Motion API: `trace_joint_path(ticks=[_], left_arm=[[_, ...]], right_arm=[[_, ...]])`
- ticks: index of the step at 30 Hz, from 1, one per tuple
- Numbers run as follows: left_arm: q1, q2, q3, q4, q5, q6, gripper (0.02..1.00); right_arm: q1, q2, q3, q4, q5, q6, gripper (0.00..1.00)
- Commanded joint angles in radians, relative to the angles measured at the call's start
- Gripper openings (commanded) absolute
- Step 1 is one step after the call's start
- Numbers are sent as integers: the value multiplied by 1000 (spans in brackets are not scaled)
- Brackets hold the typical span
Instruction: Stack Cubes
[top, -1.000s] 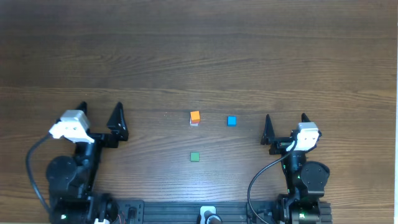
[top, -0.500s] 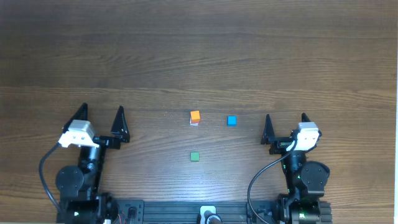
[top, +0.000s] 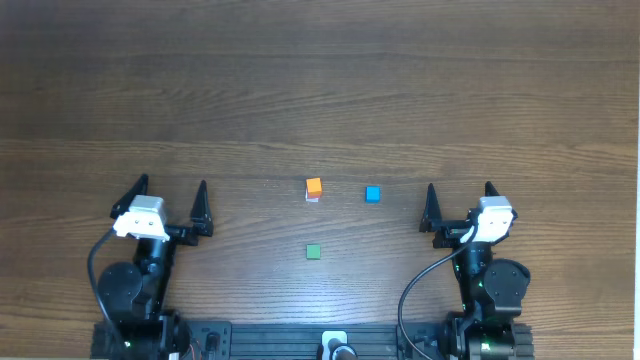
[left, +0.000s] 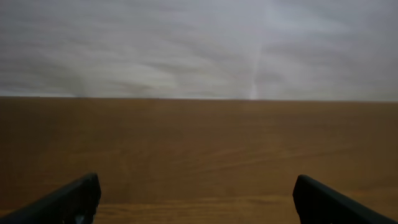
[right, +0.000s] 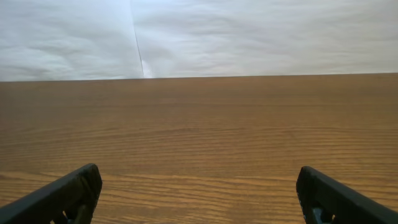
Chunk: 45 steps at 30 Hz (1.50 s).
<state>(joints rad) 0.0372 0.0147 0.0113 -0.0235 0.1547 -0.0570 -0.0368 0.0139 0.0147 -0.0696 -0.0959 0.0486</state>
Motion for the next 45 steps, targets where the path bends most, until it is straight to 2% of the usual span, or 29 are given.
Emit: trace_joint_path(ticks=[1,33,38,39,42,45], left_arm=[[-9,-12,-6,-26,10,61,1000],[-9,-12,-5,-38,10,61,1000],[-9,-12,-5,-38,10,61,1000],[-9,-12,-5,-38,9,61,1000],[-9,-12,-5,-38,10,61,1000],[-9,-12,-5,-38,10,61,1000]], right_arm=[[-1,-7,-10,3,-1,-5,993],[-1,-7,-10,14,-3,4,991],[3,-5,-6,81,-59,234,993],[3,-1,-1,81,-77,253,993],[3,56,53,55,-218,254,993],[10,139,133,10,-323,254,991]])
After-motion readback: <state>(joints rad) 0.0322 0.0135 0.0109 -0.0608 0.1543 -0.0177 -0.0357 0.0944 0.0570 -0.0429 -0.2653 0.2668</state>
